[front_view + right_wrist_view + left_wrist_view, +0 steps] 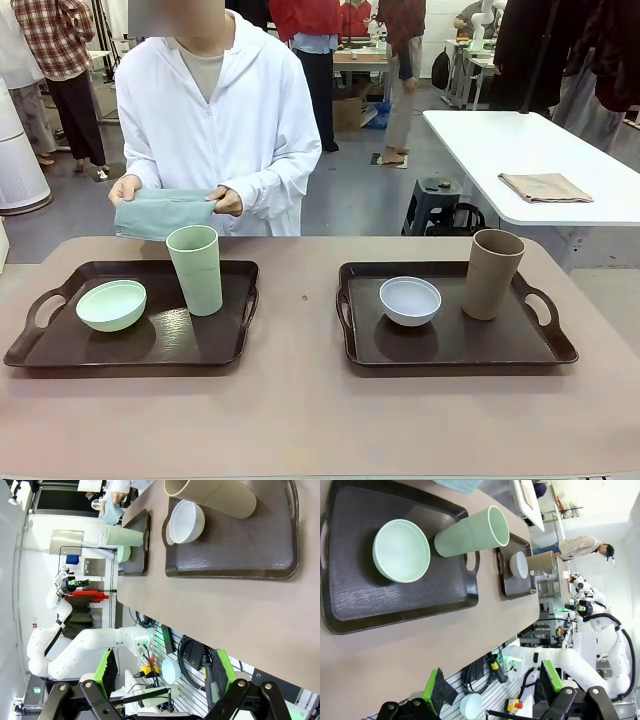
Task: Set up a tray with a mat and arrange the tableware.
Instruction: Pick up the Picnic Bowl and Reusable plastic cup from the Handle tray in front of the human's position and hold them in the air.
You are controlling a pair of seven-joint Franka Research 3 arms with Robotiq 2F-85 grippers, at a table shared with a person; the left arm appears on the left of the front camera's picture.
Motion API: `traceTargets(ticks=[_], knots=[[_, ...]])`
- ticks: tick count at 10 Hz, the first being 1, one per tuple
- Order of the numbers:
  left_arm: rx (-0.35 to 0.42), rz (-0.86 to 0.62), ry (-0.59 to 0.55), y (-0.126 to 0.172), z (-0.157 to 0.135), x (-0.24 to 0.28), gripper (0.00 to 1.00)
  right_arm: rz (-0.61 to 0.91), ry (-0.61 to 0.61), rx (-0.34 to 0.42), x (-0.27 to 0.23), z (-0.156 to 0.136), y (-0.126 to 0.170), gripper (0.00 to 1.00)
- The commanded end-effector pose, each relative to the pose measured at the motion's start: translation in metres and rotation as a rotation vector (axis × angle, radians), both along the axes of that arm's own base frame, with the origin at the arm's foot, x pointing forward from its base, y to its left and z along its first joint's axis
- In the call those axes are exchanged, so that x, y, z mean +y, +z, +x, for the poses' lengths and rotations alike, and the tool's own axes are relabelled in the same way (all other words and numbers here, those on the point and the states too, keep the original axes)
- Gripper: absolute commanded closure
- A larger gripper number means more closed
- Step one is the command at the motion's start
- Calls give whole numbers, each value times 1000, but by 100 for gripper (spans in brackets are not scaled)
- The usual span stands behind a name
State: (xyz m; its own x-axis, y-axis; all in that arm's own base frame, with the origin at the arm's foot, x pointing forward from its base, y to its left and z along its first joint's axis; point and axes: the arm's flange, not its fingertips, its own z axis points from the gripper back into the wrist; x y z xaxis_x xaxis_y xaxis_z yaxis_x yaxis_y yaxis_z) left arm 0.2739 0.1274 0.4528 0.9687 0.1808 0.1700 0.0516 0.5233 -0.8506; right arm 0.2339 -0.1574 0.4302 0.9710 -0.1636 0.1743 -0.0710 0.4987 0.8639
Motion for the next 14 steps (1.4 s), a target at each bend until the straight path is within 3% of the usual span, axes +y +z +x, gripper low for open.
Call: traceTargets(ticks=[1,9,10,12,14], knots=[[-19,-12,-5,0,1,2,0,20,3,-24,-1,2,0,0],[-19,-12,-5,0,1,2,0,0,0,0,0,0,0,0],[0,0,0,0,0,0,0,-37,69,-82,9,10,11,0],[-170,199,-113,30,11,-19,0,-189,154,-170,52,48,49,0],[-201,466,-183,55,17,-37,0,-366,247,-270,116,100,95,0]])
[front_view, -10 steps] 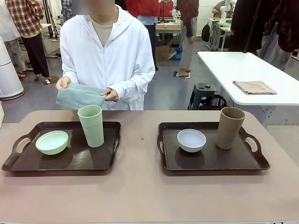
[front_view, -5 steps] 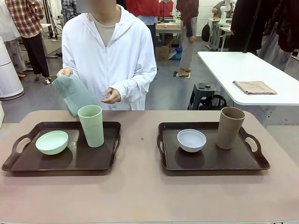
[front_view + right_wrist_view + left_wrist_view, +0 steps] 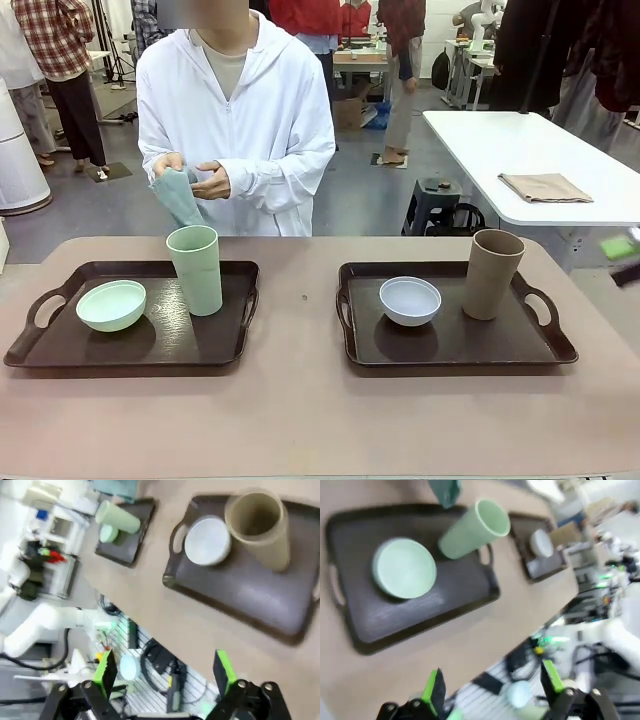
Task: Set up a tray with a mat and arrange the tableware.
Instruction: Pick up the Picnic Bowl and Reusable plastic cup from the Handle tray in front of the human's position and hold them in the air.
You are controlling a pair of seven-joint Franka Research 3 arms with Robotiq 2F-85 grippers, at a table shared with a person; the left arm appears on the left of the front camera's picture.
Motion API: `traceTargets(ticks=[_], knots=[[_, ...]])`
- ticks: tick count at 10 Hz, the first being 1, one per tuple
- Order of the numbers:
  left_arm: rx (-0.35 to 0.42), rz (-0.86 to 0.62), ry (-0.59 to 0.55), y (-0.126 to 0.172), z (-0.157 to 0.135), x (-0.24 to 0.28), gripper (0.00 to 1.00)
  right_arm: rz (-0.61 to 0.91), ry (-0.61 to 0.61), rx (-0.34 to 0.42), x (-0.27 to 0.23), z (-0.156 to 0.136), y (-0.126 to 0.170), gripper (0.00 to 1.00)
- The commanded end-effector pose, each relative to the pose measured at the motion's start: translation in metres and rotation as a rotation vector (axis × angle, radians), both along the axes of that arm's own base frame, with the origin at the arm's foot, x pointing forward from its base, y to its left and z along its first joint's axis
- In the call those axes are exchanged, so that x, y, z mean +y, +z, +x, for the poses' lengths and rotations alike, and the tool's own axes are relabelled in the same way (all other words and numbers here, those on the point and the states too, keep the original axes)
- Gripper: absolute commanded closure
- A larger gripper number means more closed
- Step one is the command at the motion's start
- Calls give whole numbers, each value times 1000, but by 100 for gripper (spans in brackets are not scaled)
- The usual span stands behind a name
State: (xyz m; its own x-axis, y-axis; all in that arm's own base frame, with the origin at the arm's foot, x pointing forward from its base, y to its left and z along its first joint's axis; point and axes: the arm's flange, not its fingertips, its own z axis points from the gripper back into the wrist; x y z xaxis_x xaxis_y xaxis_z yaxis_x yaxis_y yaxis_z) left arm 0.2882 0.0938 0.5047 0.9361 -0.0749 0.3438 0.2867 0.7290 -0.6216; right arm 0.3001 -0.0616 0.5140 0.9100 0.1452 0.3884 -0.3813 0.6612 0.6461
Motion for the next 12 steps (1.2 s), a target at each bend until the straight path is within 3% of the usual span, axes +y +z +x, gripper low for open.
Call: traceTargets(ticks=[1,3,5,6,8,10,11,12], knots=[[-50,219,-26,13,4,-13,0,-145,46,-128,52,58,28,0],[-64,353,-15,41,0,-34,0,-245,142,-304,121,102,39,0],[-46,508,-10,74,1,-63,0,-394,391,-426,206,130,25,0],[-22,588,-5,83,2,-78,0,-467,523,-430,239,136,11,0],[80,660,-65,87,12,-106,0,-525,642,-437,281,143,-17,0],[164,640,-84,88,25,-117,0,-462,647,-462,290,148,-28,0],[229,551,-47,86,27,-114,0,-380,601,-440,280,143,-25,0],[107,657,-78,79,14,-120,0,-506,661,-413,300,141,-35,0]])
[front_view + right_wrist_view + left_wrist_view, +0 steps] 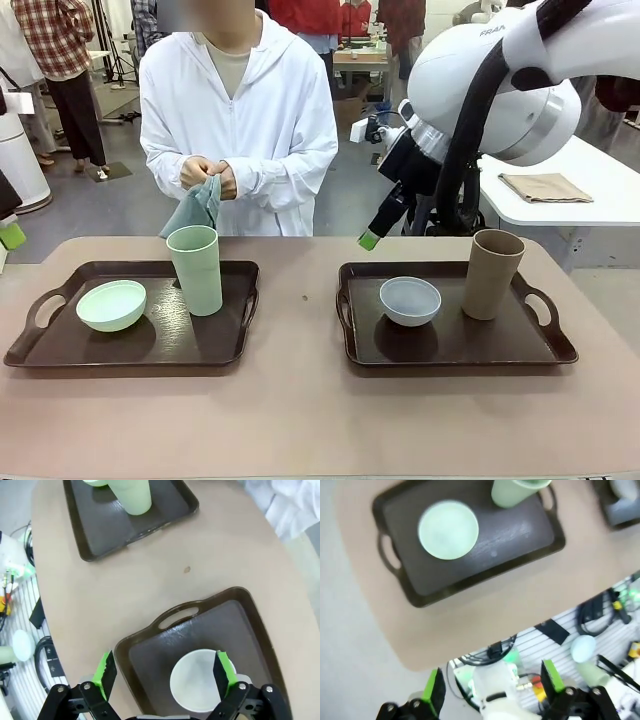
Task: Set up a tray with a mat and arrange the tableware.
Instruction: Pick up the Picnic Bowl and Reusable plastic cup from the Handle tray in front of the human's position and hold them in the air.
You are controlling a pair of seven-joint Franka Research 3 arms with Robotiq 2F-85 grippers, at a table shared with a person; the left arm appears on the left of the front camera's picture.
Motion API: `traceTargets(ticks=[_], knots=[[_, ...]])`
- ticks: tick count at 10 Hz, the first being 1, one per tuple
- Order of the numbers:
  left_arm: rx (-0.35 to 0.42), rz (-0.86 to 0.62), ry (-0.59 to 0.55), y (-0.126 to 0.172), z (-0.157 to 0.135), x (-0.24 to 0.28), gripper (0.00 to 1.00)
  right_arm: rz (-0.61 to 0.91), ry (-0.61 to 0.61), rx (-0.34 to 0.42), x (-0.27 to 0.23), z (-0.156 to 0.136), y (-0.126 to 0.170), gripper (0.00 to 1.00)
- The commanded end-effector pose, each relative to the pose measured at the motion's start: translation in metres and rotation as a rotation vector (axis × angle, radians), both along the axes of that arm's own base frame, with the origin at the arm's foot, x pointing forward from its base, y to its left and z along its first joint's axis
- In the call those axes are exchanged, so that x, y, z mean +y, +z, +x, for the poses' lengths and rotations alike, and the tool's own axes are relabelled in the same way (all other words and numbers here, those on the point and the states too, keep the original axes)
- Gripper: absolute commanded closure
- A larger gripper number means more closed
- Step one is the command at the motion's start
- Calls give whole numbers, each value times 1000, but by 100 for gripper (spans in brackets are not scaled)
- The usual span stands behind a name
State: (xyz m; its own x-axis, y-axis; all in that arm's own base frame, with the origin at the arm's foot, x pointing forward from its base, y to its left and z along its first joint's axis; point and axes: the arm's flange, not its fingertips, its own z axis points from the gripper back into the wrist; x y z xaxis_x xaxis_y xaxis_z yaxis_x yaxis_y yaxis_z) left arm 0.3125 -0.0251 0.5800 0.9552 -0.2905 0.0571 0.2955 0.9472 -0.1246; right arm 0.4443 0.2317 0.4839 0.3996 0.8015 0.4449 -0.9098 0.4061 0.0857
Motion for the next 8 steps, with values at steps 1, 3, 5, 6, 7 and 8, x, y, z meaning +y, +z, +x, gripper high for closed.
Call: traceTargets(ticks=[1,3,5,6,7,8], knots=[[-62,23,-14,4,-10,-1,0,-41,17,-1,7,-4,-5,0],[-14,5,-4,2,-2,-1,0,-8,8,-1,3,-1,-1,0],[-90,36,6,-27,30,4,0,119,256,-274,20,6,-33,0],[-128,83,33,-40,44,5,0,181,301,-316,33,19,-45,0],[-158,88,31,-46,61,10,0,268,317,-355,48,37,-53,0],[-169,72,47,-54,72,14,0,311,338,-345,60,48,-64,0]])
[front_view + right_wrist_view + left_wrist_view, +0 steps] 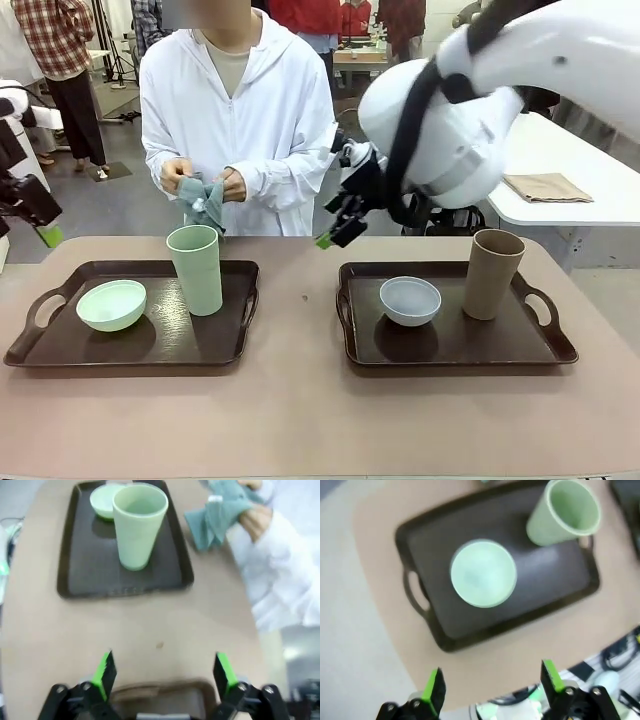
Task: Set up a tray with a mat and arrange the tableware.
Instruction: Pick up the Picnic Bowl and Reusable plastic cup from the Handle tray in front of the human's position and hold them in the air.
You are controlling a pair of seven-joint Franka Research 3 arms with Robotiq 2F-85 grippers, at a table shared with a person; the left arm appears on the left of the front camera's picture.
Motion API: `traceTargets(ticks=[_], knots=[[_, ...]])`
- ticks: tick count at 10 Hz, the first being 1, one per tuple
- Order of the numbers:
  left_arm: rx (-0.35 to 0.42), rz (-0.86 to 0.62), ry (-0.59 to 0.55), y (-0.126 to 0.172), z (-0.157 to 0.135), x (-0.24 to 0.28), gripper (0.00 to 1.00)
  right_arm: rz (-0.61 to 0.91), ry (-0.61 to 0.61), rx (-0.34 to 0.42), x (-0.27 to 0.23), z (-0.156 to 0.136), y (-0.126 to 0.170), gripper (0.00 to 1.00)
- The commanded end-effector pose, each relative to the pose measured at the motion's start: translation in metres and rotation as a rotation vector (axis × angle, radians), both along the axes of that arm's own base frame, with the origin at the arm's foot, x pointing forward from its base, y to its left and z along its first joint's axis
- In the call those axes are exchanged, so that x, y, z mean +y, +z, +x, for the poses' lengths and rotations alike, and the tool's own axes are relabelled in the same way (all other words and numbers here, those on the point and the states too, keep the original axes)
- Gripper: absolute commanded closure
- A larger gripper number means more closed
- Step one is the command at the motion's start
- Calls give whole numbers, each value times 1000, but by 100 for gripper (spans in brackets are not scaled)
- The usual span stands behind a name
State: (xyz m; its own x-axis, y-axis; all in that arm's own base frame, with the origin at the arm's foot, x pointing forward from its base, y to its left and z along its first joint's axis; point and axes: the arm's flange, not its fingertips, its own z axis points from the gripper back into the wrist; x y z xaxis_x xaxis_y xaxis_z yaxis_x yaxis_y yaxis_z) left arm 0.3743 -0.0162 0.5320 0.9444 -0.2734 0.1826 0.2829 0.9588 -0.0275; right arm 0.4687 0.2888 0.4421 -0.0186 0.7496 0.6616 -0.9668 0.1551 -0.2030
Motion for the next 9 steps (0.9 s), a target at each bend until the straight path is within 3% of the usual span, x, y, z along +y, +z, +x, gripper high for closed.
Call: traceTargets(ticks=[1,4,7,8,9], knots=[[-37,11,37,-13,22,11,0,141,134,64,17,34,-34,0],[-28,28,73,-38,51,21,0,182,235,220,50,65,-64,0],[-4,-19,54,-49,65,23,0,158,175,308,64,80,-77,0],[-19,-1,54,-53,58,20,0,197,234,247,52,68,-86,0],[-19,-1,54,-53,58,20,0,197,234,247,52,68,-86,0]])
